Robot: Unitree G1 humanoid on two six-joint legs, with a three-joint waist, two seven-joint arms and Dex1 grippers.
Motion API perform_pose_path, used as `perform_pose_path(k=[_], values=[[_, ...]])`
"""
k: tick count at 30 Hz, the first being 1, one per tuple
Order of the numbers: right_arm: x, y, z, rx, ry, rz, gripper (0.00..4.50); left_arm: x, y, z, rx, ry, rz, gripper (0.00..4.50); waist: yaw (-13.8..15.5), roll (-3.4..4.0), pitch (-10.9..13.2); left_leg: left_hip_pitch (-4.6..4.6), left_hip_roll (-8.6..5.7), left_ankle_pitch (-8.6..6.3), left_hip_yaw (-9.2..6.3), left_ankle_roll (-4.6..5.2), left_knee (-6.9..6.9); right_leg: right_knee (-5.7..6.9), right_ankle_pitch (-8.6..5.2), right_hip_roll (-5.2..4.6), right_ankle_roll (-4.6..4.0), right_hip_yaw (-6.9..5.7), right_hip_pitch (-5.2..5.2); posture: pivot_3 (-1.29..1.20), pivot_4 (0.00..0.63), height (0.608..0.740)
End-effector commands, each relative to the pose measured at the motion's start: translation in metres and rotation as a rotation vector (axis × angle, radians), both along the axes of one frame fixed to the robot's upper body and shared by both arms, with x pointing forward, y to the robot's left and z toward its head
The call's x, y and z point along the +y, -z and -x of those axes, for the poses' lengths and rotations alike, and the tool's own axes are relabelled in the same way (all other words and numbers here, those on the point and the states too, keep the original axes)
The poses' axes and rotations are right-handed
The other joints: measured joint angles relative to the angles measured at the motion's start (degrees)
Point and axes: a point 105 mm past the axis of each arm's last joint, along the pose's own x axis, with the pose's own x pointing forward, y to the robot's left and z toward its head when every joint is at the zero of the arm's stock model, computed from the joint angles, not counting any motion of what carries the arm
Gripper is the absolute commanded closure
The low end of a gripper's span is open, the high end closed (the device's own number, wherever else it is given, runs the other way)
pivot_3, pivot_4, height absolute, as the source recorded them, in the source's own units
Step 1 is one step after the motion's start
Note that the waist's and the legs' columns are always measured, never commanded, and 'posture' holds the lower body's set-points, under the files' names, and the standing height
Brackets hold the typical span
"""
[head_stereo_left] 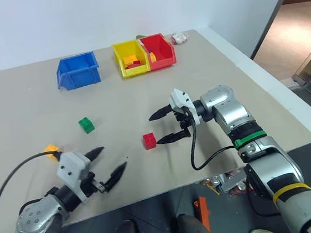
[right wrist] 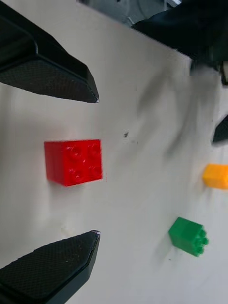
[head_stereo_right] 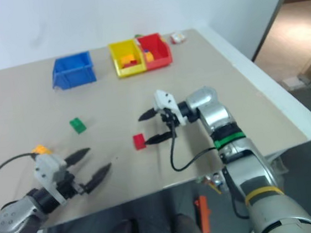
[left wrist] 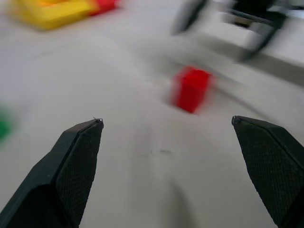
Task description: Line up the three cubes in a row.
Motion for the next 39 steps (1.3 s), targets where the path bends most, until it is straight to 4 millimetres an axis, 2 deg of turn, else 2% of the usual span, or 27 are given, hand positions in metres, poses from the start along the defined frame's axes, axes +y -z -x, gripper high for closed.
perform_pose_path(k=[1, 5, 7, 9, 12, 18, 23, 26, 33, 39], values=[[0.004, -0.031, 0.005, -0.095, 0.031, -0.133, 0.04, 0.037, -0.022, 0.008, -0.092, -0.294, 0.019, 0.0, 0.01, -0.04, -0.01, 0.0, 0.02, -0.01, 0.01, -0.01, 0.01, 0.0, 0.01, 0.02, 0.0, 0.01, -0.01, 0.0, 0.15, 0.74], [0.01, -0.035, 0.022, -0.104, 0.013, -0.183, 0.04, 0.081, -0.016, 0.021, -0.099, -0.683, 0.043, 0.0, 0.04, -0.07, -0.03, 0.01, 0.03, -0.06, -0.01, -0.09, 0.02, 0.0, -0.02, 0.08, -0.04, 0.08, 0.0, 0.0, 0.15, 0.74], [0.014, -0.035, 0.027, -0.095, 0.0, -0.188, 0.04, 0.086, -0.012, 0.022, -0.094, -0.759, 0.054, 0.0, 0.05, -0.12, 0.0, 0.02, 0.04, -0.06, 0.05, -0.09, 0.07, 0.0, -0.01, 0.09, -0.05, 0.08, 0.0, 0.0, 0.15, 0.74], [0.016, -0.036, 0.029, -0.089, -0.002, -0.192, 0.04, 0.084, -0.013, 0.02, -0.105, -0.771, 0.046, 0.0, 0.06, -0.15, 0.01, 0.0, 0.05, -0.06, 0.04, -0.09, 0.15, 0.0, -0.06, 0.13, -0.24, 0.08, -0.01, 0.0, 0.15, 0.74], [0.018, -0.034, 0.028, -0.101, -0.004, -0.178, 0.04, 0.075, -0.024, 0.007, -0.161, -0.742, 0.05, 0.0, 0.14, -0.2, -0.02, 0.01, 0.05, -0.06, 0.04, -0.1, 0.28, 0.0, 0.01, 0.13, -0.26, 0.07, 0.02, 0.0, 0.15, 0.74], [0.023, -0.035, 0.022, -0.125, 0.017, -0.183, 0.04, 0.066, -0.041, -0.037, -0.151, -0.572, 0.092, 0.0, 0.06, -0.33, -0.07, 0.0, 0.06, -0.04, 0.03, -0.09, 0.42, 0.0, 0.16, 0.28, -0.24, 0.17, 0.02, 0.0, 0.15, 0.74], [0.025, -0.036, 0.017, -0.153, 0.029, -0.178, 0.04, 0.066, -0.048, -0.063, -0.09, -0.635, 0.222, 0.0, 0.01, -0.44, -0.04, -0.03, 0.12, -0.05, 0.05, -0.1, 0.36, -0.02, 0.36, 0.44, 0.07, 0.34, 0.0, 0.0, 0.15, 0.74], [0.025, -0.037, 0.015, -0.162, 0.035, -0.177, 0.04, 0.056, -0.045, -0.075, -0.058, -0.658, 0.221, 0.0, 0.04, -0.52, -0.04, -0.03, 0.12, -0.09, 0.06, -0.15, 0.32, -0.02, 0.34, 0.46, 0.1, 0.39, 0.0, 0.0, 0.15, 0.74], [0.022, -0.039, 0.013, -0.171, 0.054, -0.177, 0.04, 0.044, -0.023, -0.087, 0.007, -0.732, 0.175, 0.0, 0.05, -0.59, -0.03, -0.01, 0.12, -0.11, 0.1, -0.19, 0.32, -0.02, 0.35, 0.46, 0.1, 0.44, -0.01, 0.0, 0.15, 0.74], [0.019, -0.045, 0.011, -0.116, 0.061, -0.197, 0.04, 0.031, -0.022, -0.103, -0.012, -0.694, 0.097, 0.0, 0.06, -0.6, -0.03, -0.01, 0.12, -0.1, 0.11, -0.19, 0.36, -0.02, 0.4, 0.47, 0.1, 0.44, -0.01, 0.0, 0.15, 0.74]])
